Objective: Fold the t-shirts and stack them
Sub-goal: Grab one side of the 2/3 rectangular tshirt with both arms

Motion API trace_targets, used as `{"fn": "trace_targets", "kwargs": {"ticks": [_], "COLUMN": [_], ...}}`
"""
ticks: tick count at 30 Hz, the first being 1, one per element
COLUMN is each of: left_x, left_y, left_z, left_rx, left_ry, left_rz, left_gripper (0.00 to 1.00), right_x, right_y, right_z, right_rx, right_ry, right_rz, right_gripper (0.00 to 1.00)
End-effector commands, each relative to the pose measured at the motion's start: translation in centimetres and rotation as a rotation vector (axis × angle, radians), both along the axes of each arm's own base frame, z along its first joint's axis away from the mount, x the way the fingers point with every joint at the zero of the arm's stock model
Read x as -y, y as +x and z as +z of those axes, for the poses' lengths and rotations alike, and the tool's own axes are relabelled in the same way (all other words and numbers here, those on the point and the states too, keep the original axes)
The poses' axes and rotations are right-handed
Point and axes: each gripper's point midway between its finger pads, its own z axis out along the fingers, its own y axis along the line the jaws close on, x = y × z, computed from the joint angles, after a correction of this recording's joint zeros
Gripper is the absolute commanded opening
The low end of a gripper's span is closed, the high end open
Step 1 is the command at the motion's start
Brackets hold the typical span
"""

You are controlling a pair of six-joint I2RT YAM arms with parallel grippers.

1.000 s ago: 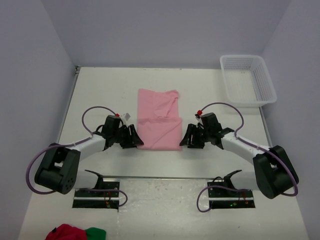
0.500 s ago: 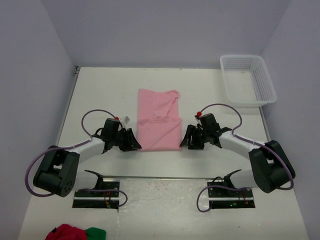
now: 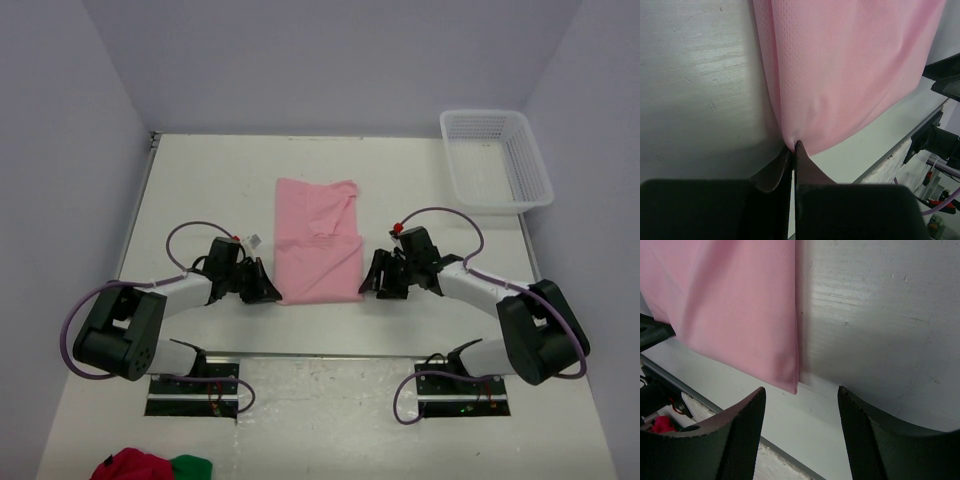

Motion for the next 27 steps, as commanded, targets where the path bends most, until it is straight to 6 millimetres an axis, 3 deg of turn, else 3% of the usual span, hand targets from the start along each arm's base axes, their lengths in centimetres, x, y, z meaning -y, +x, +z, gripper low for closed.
{"fn": "trace_targets", "kwargs": {"ticks": [1,7,15,24,27], "left_x": [-0.6,-0.4,-0.3,-0.2,-0.3], "left_y": [-1.2,-0.8,-0.8,-0.9,-0.9], "left_z": [-1.3,-1.1,-0.9,-0.8,-0.8], "left_rx": [-0.027,-0.002,-0.001,0.000,0.005], "left_ry": [0.037,0.021,0.018,0.009,0.011], "left_rz": [-0.014,-0.013,-0.018,-0.022,-0.021], "left_gripper": [0.00,0.00,0.00,0.00,0.00], "right_x": [-0.3,-1.0,-2.2,-3.0,-3.1], "right_y": [1.0,0.8,0.3,-0.3,-0.3], "right_z": [0.1,-0.1,-0.9,-1.7,-1.8], "right_rx": [0.021,-0.006,-0.023,-0.045,-0.043], "right_ry": [0.011,0.038,0.055,0.051,0.050], "right_rz": [-0.018,-0.023,-0.015,0.001,0.001], "right_gripper": [0.61,0.57,0.42,0.38,0.28]}}
